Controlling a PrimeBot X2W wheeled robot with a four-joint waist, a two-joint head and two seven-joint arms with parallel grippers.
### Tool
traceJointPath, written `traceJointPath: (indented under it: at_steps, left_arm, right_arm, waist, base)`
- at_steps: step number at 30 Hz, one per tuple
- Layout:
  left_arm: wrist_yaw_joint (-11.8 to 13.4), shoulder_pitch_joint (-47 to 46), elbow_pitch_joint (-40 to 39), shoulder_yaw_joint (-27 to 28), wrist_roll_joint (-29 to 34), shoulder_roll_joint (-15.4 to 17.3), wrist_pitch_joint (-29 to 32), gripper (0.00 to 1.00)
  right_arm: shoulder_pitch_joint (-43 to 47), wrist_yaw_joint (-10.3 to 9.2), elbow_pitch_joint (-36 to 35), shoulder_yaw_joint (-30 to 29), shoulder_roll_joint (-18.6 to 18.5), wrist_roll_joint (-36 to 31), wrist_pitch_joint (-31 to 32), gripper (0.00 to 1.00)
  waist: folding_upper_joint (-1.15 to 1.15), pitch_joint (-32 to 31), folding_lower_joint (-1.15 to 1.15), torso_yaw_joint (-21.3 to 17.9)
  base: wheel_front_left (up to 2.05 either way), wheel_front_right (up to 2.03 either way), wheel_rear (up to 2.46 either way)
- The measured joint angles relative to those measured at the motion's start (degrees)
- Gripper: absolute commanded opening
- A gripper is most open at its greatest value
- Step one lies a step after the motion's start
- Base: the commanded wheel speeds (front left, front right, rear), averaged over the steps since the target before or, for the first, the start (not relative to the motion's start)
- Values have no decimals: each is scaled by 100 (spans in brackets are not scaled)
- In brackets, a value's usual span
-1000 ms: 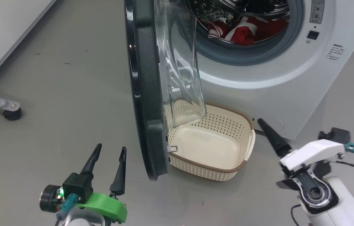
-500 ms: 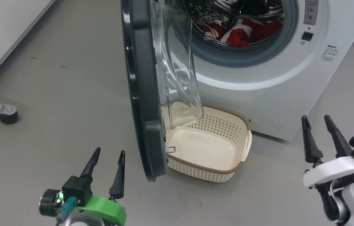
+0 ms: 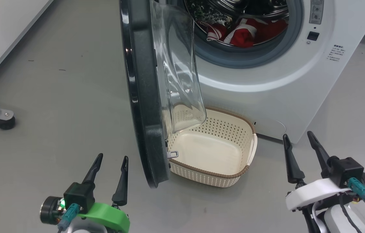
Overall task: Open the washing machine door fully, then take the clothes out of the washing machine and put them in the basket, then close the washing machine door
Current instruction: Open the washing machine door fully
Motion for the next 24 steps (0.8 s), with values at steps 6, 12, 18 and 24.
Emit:
traceJointPath:
  at_steps: [6,12,18,24]
  left_arm:
    - [0,3,5,1,0,1,0,100]
    - [0,3,18,9,0,0,0,100]
    - [1,4,15,22,0,1,0,100]
    - [1,4,15,21,0,1,0,100]
  right_arm:
    - [207,-13,7,-92,287,-140,0,100]
    - [299,-13,33,-205,398,-342,0,100]
    - [364,-14,33,-358,511,-445,0,100]
    - [430,-12,34,-471,584,-560,0,100]
  waist:
    - [0,21,0,-31]
    - [0,31,0,-52]
    - [0,19,0,-69]
    - [0,15,0,-80]
  base:
    - [0,0,0]
    - [0,0,0]
    - [0,0,0]
    - [0,0,0]
